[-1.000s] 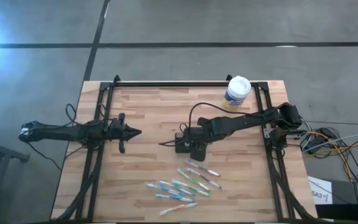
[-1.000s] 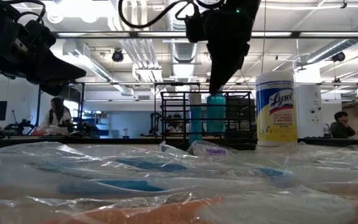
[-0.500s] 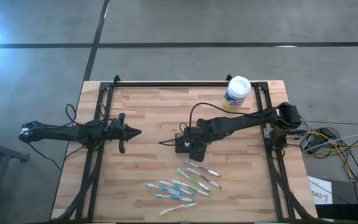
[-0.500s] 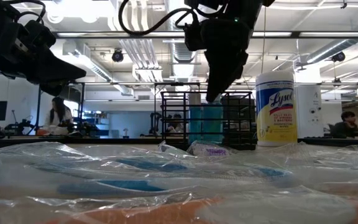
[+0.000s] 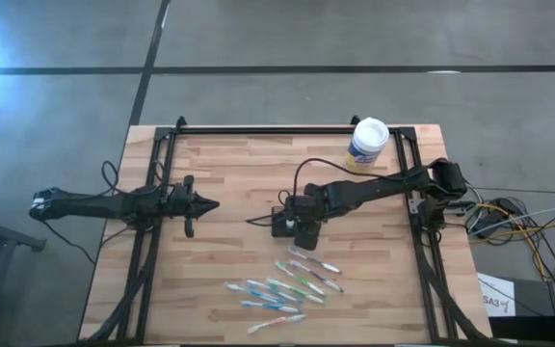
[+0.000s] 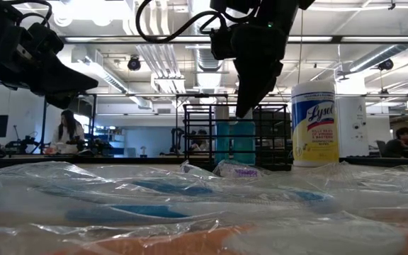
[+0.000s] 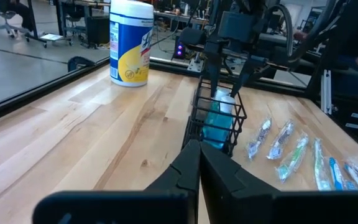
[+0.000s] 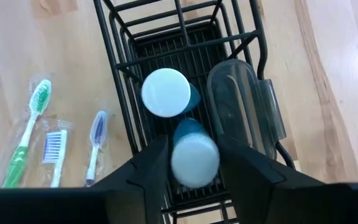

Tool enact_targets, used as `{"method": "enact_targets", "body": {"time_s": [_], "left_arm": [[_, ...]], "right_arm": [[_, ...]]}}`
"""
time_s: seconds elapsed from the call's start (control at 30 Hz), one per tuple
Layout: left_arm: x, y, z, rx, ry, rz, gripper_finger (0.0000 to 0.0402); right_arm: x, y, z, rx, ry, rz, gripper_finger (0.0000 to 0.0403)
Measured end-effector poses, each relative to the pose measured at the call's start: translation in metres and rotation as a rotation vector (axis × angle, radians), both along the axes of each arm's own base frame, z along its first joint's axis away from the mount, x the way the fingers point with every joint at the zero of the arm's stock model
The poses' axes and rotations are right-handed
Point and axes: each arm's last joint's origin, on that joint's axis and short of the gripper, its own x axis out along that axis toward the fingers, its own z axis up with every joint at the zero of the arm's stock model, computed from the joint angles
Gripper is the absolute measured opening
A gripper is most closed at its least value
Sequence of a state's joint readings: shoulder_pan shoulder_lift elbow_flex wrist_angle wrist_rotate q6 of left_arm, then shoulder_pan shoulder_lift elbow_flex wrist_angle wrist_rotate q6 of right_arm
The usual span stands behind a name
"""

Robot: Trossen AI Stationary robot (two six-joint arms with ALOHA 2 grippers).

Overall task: Pick & Place toothbrushing station
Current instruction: Put the top violet toothbrush into the mesh organizer

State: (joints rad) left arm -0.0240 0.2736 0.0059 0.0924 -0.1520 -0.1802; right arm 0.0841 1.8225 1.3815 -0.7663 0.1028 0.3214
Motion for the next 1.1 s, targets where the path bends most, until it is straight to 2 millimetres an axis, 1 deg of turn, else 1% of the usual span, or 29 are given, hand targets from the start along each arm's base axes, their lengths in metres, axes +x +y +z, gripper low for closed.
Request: {"method": "enact_targets", "body": {"time_s": [0.17,0.37,0.5,0.67,0.97,1.1], "left_arm": [[0.0,0.0,0.0,0.001,0.0,0.0,0.0013],[0.0,0.0,0.0,0.003,0.0,0.005,0.0012],[0.0,0.0,0.0,0.003,0.0,0.006,0.0013],[0.0,0.0,0.0,0.003,0.0,0.007,0.0018],[0.0,0.0,0.0,0.003,0.0,0.007,0.0014],[0.0,0.0,0.0,0.003,0.0,0.006,0.0016]], "right_arm": [[0.0,0.0,0.001,0.002,-0.003,0.001,0.0162],[0.002,0.0,0.007,0.0,-0.008,0.009,0.0152],[0.007,0.001,0.021,-0.007,-0.055,0.035,0.0145],[0.009,0.001,0.038,-0.006,-0.059,0.045,0.0147],[-0.002,0.001,0.065,-0.007,0.04,0.032,0.0155],[-0.011,0.004,0.083,-0.012,-0.017,0.042,0.0149]]}}
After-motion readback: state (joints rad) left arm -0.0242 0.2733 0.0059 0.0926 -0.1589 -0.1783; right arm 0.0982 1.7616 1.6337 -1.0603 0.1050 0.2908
